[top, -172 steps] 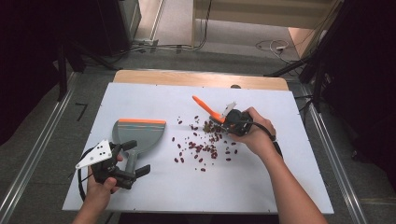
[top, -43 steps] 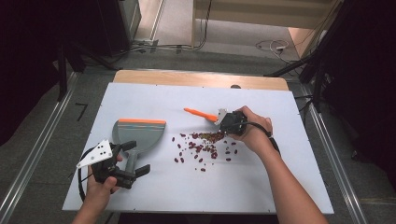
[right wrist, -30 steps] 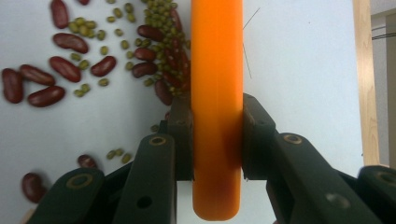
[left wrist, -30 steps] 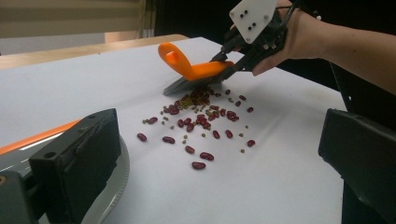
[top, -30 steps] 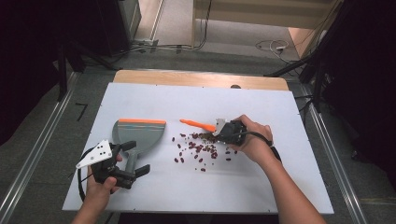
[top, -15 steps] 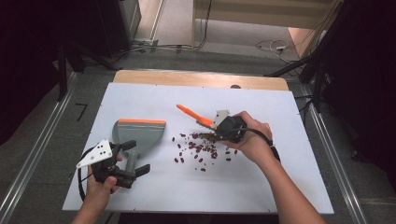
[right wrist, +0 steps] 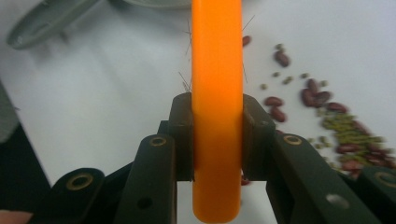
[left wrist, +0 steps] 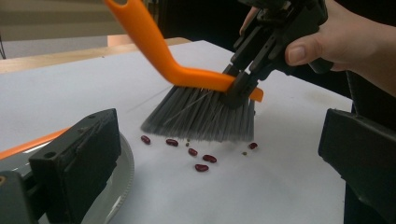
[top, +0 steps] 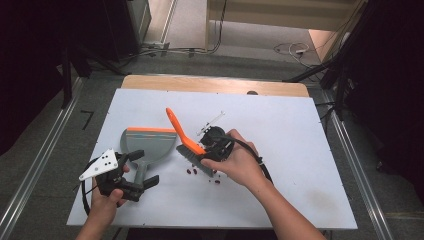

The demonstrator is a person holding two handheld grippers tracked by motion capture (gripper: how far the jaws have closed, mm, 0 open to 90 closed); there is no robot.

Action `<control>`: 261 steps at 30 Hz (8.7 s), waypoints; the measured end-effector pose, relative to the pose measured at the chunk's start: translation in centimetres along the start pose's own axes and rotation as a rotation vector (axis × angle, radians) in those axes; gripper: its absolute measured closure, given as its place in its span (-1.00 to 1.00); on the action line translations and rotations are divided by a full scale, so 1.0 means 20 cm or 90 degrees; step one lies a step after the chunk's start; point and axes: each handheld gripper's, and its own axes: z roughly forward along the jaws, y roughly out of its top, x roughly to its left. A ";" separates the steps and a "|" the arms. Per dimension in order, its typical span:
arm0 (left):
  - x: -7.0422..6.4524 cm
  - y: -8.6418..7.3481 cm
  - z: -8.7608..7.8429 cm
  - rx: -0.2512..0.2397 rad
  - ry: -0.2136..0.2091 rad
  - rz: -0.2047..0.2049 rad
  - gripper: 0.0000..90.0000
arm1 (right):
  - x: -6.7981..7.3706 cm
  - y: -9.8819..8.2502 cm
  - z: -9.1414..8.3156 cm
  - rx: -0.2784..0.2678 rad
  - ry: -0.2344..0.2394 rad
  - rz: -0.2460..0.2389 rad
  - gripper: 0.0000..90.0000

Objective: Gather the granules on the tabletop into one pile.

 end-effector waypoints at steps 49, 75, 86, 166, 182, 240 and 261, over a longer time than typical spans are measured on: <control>0.00 0.00 0.01 0.006 -0.004 0.004 -1.00 | -0.24 0.04 0.17 0.012 0.078 0.237 0.53; -0.01 -0.01 0.02 0.013 -0.003 0.006 -1.00 | -0.46 -0.23 -0.05 -0.016 0.032 0.300 0.52; -0.01 -0.01 0.03 0.017 -0.002 0.005 -1.00 | -0.27 -0.29 -0.19 0.004 0.075 0.079 0.52; -0.01 -0.01 0.04 0.022 0.001 0.008 -1.00 | -0.57 -0.53 -0.30 -0.005 -0.242 0.273 0.52; -0.01 -0.01 0.03 0.017 -0.002 0.008 -1.00 | -0.45 -0.40 -0.15 -0.021 -0.270 0.307 0.52; 0.00 0.00 0.02 0.012 0.000 0.005 -1.00 | -0.38 -0.19 -0.10 -0.035 -0.260 0.253 0.52; 0.00 0.00 0.02 0.012 0.000 0.007 -1.00 | -0.32 -0.25 -0.05 -0.043 -0.273 0.295 0.52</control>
